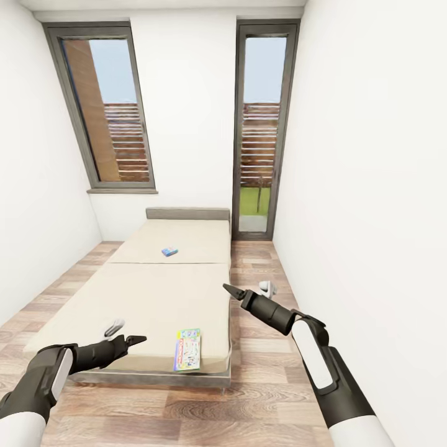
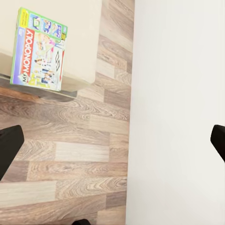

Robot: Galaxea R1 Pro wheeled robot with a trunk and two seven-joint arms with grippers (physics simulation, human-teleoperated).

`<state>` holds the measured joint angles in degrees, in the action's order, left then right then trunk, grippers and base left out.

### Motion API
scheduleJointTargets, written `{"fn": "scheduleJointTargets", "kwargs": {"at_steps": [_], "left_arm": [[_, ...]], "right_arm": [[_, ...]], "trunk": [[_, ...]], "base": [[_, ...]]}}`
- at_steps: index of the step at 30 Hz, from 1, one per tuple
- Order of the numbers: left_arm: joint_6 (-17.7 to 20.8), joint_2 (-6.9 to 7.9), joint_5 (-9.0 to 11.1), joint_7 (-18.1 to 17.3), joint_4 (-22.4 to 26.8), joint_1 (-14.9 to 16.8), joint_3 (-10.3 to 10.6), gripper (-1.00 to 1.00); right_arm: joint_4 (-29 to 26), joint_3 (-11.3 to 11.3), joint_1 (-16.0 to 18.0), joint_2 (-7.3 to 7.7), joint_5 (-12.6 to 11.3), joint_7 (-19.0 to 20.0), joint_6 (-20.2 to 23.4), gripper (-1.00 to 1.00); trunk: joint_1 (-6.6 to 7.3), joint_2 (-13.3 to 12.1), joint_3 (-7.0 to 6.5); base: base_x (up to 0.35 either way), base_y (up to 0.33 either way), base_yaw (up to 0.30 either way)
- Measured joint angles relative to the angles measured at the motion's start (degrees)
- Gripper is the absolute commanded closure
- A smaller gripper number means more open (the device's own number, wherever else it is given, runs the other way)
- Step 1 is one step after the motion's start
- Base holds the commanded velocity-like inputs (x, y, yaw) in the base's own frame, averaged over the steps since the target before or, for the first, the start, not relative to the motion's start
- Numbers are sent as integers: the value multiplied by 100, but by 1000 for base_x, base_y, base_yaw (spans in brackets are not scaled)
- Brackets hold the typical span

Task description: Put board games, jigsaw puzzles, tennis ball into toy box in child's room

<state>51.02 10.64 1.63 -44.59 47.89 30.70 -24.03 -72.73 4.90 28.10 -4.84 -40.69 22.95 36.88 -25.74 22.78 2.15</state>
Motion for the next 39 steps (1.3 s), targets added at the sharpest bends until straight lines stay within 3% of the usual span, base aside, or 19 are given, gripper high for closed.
{"fn": "scheduleJointTargets", "kwargs": {"at_steps": [8, 25, 29, 33, 39], "left_arm": [[33, -7, 9, -14, 0, 0, -6, -100], [12, -23, 19, 21, -61, 0, -11, -100], [-206, -130, 19, 40, -269, 0, -21, -100], [-722, -350, 18, 55, -672, 4, -43, -100], [-887, -392, 94, -11, -836, 9, -87, -100]], "right_arm": [[3, -35, -3, 36, -8, -1, 26, -100], [7, -44, -3, 52, 0, 171, -1, -100], [7, -44, -2, 48, 4, 238, -16, -100], [17, -44, -2, 47, 14, 270, -45, -100], [21, -44, -2, 57, 17, 279, -50, -100]], "trunk": [[0, 0, 0], [-374, 683, 307], [-462, 843, 379], [-550, 1004, 451], [-682, 1246, 559]], "base": [[0, -7, 0], [0, 0, 0], [0, 0, 0], [0, 0, 0], [0, 0, 0]]}}
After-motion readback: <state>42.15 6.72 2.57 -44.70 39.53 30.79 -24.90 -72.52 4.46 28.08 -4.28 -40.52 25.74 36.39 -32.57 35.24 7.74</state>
